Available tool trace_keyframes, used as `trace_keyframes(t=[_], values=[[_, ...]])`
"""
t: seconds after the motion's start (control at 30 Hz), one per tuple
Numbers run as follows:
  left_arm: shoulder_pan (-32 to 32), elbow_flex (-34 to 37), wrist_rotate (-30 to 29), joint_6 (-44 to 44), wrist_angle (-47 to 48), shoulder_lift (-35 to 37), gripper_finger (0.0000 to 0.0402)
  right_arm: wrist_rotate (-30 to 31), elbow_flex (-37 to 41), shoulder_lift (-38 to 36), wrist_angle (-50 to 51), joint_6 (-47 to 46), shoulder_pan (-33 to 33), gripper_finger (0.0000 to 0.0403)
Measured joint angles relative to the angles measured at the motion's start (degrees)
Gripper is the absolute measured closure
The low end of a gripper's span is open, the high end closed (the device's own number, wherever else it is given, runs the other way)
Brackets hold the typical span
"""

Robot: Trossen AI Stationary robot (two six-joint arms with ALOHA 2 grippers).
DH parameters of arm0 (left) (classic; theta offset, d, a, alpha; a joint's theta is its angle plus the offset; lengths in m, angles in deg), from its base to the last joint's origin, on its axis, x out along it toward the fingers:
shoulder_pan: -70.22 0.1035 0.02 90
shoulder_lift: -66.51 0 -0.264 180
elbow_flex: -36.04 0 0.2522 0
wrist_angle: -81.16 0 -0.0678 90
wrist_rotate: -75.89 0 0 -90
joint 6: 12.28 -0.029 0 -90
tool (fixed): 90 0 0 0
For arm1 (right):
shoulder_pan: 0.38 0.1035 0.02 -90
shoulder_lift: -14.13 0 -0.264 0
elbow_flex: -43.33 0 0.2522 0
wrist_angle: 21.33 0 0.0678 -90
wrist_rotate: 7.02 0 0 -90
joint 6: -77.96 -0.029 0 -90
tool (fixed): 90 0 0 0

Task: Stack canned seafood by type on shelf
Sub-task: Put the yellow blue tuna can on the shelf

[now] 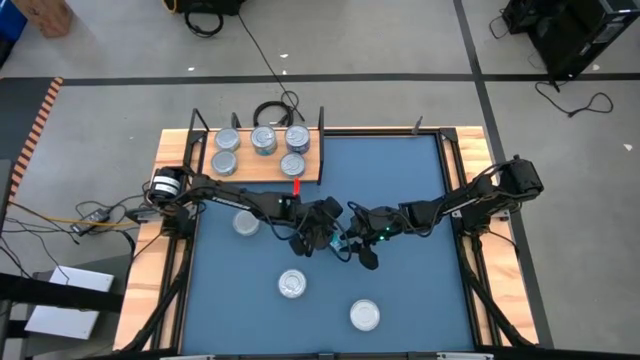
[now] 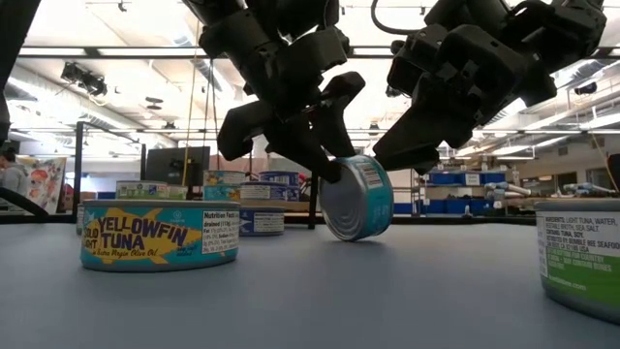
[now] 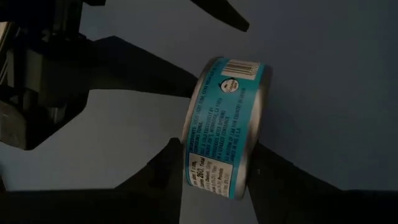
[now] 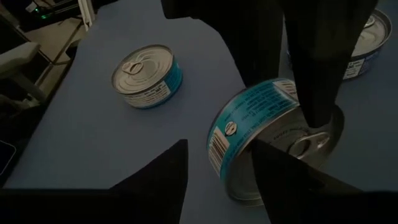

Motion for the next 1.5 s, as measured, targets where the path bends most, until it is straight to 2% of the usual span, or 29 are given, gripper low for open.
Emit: trace_keyframes(t=[0.23,0.5,0.57,0.9,1.17,1.37,1.5], values=[[-2.2,-0.1,-8.6,1.4,2.6,0.3,0.0260,-1.1,0.0,-1.3,1.1,-0.3,0.0,0.0216],[-4.3,0.3,-17.6,6.1,9.6,3.5,0.0260,-0.2,0.0,-7.5,6.1,-0.2,0.1,0.0215],[-4.8,0.3,-18.9,8.3,10.5,5.3,0.0260,0.7,0.0,-9.1,7.5,0.1,0.2,0.0214],[-7.9,0.2,-33.0,22.2,20.7,14.4,0.0261,5.0,0.0,-14.2,12.2,2.0,1.5,0.0213],[-8.4,8.9,-41.8,34.3,26.9,24.8,0.0261,6.5,0.0,-14.2,12.2,2.8,2.7,0.0213],[-6.7,16.4,-44.2,38.8,26.8,32.7,0.0261,8.1,0.0,-14.2,12.0,2.8,2.7,0.0213],[-3.8,20.3,-48.0,39.4,26.8,36.0,0.0261,8.1,0.0,-14.2,11.9,2.8,2.7,0.0213]])
